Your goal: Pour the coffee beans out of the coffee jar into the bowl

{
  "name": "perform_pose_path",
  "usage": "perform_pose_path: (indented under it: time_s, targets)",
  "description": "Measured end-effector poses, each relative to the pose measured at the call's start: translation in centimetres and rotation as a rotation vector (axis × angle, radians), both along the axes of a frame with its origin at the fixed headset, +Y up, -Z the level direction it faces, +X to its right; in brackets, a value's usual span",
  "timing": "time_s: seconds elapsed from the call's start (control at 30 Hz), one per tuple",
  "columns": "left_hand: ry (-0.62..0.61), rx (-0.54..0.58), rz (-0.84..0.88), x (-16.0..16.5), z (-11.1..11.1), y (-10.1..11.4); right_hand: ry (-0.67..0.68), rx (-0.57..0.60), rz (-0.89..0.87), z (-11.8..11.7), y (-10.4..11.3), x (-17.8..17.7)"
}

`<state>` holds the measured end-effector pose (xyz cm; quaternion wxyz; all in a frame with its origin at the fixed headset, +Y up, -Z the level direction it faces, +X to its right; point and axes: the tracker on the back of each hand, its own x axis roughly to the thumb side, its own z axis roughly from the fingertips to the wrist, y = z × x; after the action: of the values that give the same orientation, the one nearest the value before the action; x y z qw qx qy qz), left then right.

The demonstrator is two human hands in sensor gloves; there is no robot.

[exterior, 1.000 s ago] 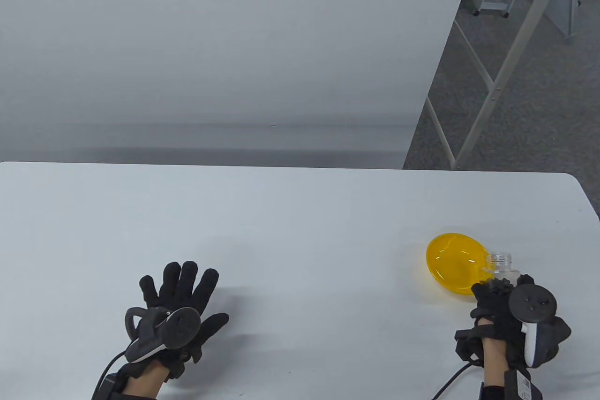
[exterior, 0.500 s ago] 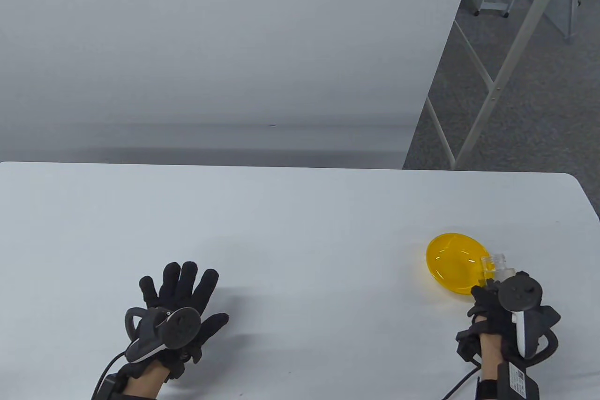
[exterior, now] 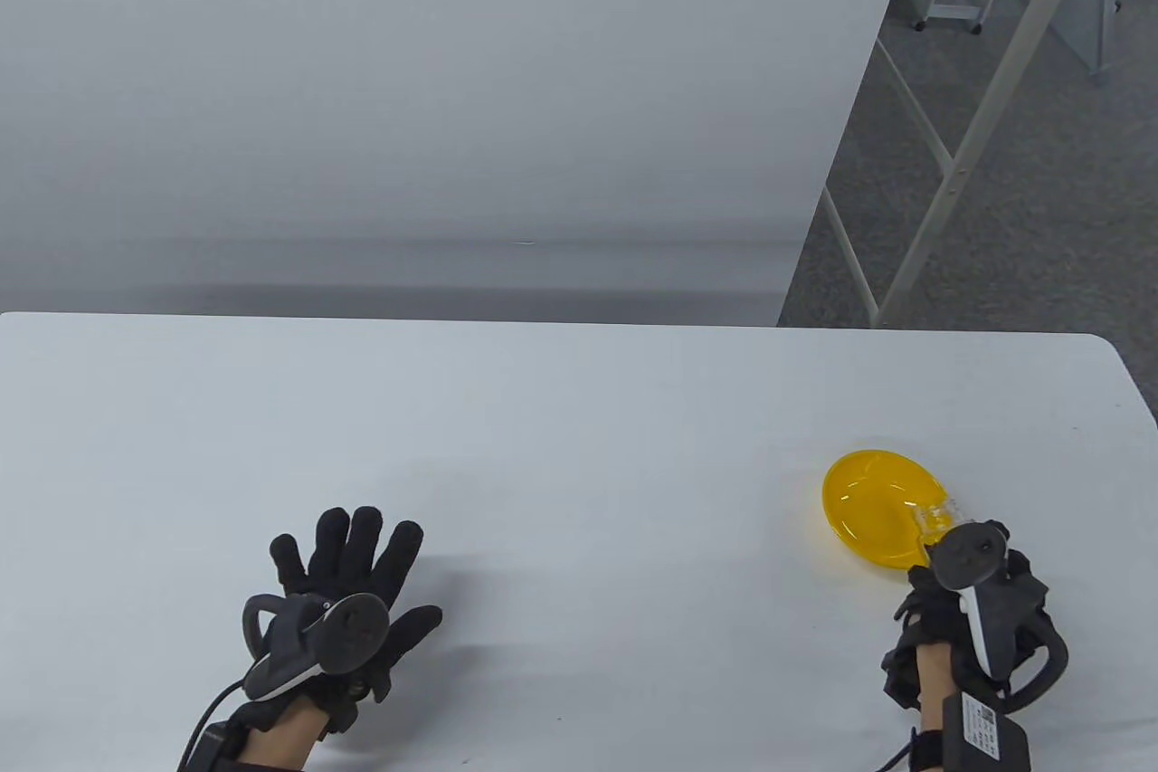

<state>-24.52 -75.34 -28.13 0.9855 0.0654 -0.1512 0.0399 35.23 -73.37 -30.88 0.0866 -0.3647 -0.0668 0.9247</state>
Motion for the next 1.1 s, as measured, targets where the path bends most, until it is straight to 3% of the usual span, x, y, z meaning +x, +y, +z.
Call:
perform_pose_path:
  time_s: [1.1]
  targets:
    - [-0.002,0.004,0.002,0.1,0.0,-0.1,0.013,-0.137,0.247,-0.8,0.2,-1.9]
